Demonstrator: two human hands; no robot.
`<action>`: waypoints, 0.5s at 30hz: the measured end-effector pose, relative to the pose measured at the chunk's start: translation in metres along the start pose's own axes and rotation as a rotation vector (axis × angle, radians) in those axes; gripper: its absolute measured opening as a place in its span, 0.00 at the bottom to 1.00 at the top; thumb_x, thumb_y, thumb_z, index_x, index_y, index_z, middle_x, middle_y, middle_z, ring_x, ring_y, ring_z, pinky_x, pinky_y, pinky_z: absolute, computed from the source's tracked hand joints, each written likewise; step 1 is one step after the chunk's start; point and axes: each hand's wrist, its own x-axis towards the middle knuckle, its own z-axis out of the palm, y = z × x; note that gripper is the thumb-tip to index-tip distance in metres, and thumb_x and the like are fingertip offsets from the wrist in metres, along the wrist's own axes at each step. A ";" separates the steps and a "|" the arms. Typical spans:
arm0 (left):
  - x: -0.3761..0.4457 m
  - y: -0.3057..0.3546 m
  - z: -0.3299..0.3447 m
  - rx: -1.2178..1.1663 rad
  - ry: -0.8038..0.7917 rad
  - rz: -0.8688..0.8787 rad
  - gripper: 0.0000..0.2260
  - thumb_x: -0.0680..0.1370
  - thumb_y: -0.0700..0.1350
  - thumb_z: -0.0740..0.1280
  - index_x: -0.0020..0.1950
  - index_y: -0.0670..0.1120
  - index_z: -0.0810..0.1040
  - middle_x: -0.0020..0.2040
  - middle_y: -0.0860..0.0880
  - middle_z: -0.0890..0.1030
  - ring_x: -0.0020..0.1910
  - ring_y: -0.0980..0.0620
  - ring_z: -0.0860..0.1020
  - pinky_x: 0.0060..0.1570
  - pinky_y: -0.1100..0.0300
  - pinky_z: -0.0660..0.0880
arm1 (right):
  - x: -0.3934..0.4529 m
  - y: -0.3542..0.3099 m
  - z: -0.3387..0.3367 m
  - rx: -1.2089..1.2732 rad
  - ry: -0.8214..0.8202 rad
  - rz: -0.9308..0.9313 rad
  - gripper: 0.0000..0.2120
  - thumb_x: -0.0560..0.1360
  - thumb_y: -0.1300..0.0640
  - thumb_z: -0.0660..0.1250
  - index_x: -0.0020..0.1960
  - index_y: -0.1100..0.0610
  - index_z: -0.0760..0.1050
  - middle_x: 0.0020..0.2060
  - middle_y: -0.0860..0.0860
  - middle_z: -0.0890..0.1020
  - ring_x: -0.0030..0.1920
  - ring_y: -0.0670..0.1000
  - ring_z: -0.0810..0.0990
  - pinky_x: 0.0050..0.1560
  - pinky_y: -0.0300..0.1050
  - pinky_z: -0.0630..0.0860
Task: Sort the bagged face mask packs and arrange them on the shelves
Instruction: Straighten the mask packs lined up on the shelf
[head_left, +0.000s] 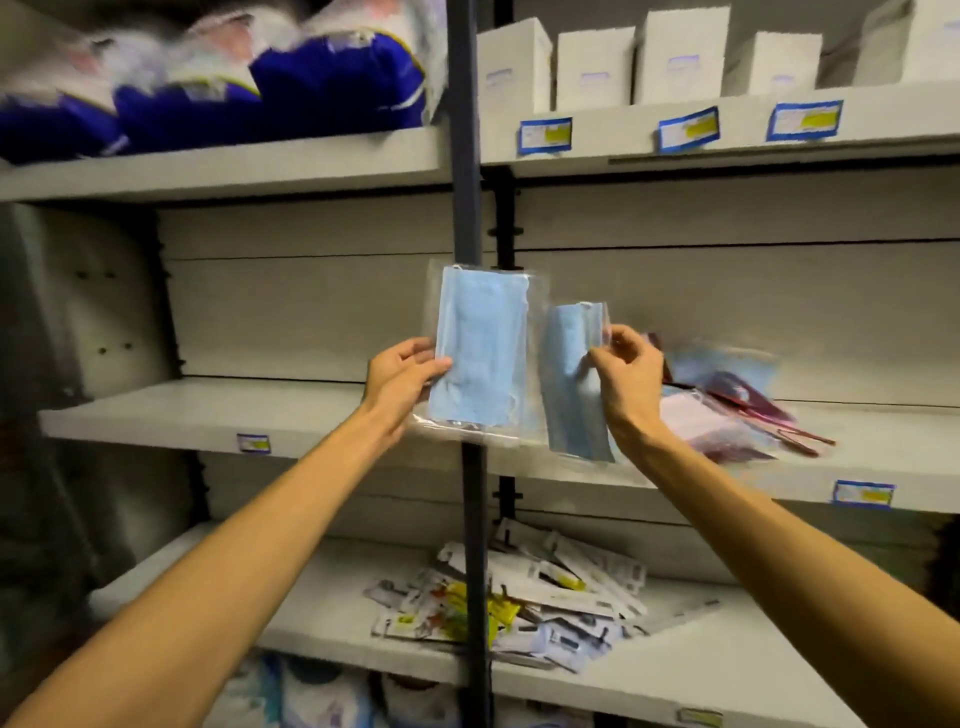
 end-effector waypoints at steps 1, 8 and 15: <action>0.000 -0.003 -0.019 0.028 0.045 -0.006 0.11 0.76 0.34 0.72 0.56 0.43 0.80 0.49 0.48 0.86 0.45 0.53 0.85 0.45 0.59 0.82 | -0.008 0.001 0.019 -0.002 -0.044 0.015 0.09 0.63 0.68 0.66 0.39 0.56 0.76 0.32 0.43 0.80 0.34 0.42 0.76 0.35 0.36 0.73; 0.023 -0.037 -0.152 0.231 0.312 -0.125 0.06 0.74 0.34 0.72 0.43 0.44 0.79 0.41 0.47 0.82 0.41 0.49 0.80 0.39 0.61 0.79 | -0.029 0.035 0.143 -0.006 -0.234 0.104 0.10 0.68 0.71 0.67 0.45 0.59 0.77 0.40 0.57 0.82 0.42 0.53 0.83 0.44 0.57 0.82; 0.092 -0.075 -0.268 0.361 0.452 -0.230 0.08 0.74 0.34 0.71 0.50 0.45 0.81 0.53 0.43 0.84 0.42 0.50 0.82 0.34 0.61 0.79 | -0.009 0.105 0.277 0.100 -0.343 0.254 0.21 0.72 0.71 0.67 0.61 0.56 0.71 0.51 0.55 0.81 0.49 0.57 0.83 0.40 0.51 0.84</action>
